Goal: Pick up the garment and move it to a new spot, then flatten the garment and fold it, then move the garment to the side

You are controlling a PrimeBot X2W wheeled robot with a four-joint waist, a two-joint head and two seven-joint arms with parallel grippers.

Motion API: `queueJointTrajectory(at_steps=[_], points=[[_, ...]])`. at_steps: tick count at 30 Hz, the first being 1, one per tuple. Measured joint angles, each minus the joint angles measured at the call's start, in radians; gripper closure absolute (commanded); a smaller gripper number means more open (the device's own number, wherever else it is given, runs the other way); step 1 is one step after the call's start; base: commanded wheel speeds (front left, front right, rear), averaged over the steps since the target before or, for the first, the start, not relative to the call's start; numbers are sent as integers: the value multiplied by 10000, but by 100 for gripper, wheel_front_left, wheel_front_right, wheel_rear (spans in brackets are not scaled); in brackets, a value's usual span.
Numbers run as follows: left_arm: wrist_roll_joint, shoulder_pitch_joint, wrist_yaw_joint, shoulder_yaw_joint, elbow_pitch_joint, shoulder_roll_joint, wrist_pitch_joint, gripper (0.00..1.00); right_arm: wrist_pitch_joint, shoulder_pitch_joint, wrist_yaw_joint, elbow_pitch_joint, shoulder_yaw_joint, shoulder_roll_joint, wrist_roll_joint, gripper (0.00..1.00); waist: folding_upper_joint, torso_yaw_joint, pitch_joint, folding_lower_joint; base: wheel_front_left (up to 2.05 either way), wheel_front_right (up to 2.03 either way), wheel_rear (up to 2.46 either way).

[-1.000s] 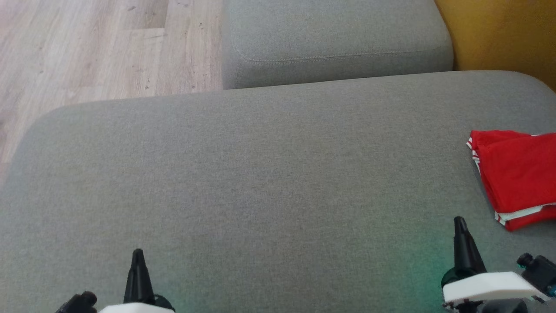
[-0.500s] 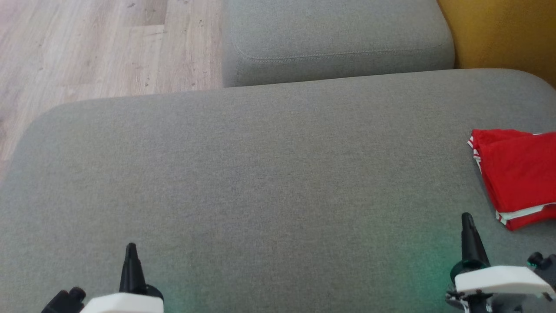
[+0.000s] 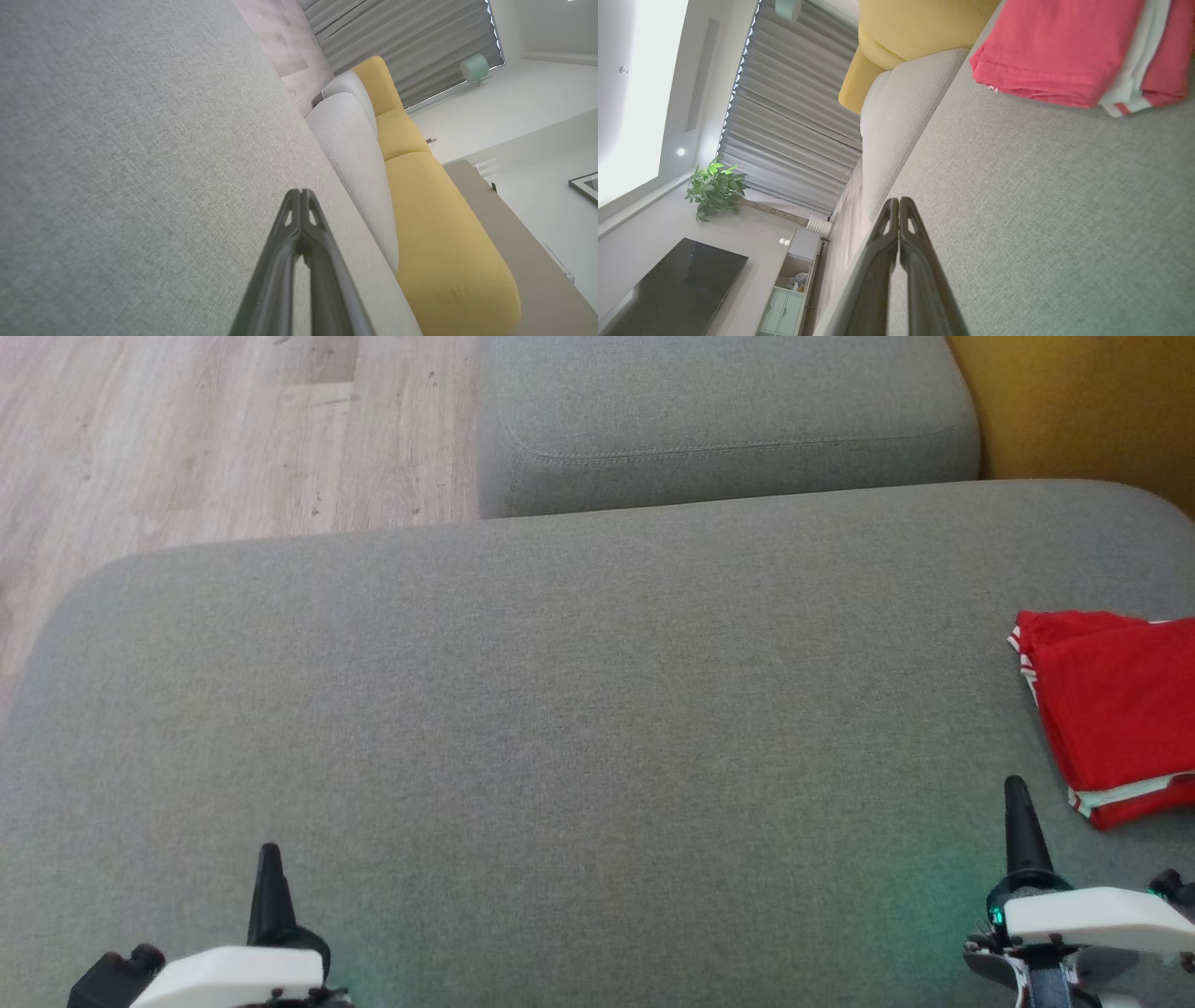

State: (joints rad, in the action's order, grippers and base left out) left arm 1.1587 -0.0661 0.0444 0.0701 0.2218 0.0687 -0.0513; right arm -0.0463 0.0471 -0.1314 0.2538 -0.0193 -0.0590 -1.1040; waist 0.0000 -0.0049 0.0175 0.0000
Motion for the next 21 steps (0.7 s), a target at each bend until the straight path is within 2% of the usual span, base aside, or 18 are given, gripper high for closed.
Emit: queueJointTrajectory(at_steps=[21], points=[[2351, 512, 378, -470, 234, -4, 606, 100, 589, -398, 0, 90, -357, -4, -2573, 100, 0, 24, -102, 0, 0, 0, 0]])
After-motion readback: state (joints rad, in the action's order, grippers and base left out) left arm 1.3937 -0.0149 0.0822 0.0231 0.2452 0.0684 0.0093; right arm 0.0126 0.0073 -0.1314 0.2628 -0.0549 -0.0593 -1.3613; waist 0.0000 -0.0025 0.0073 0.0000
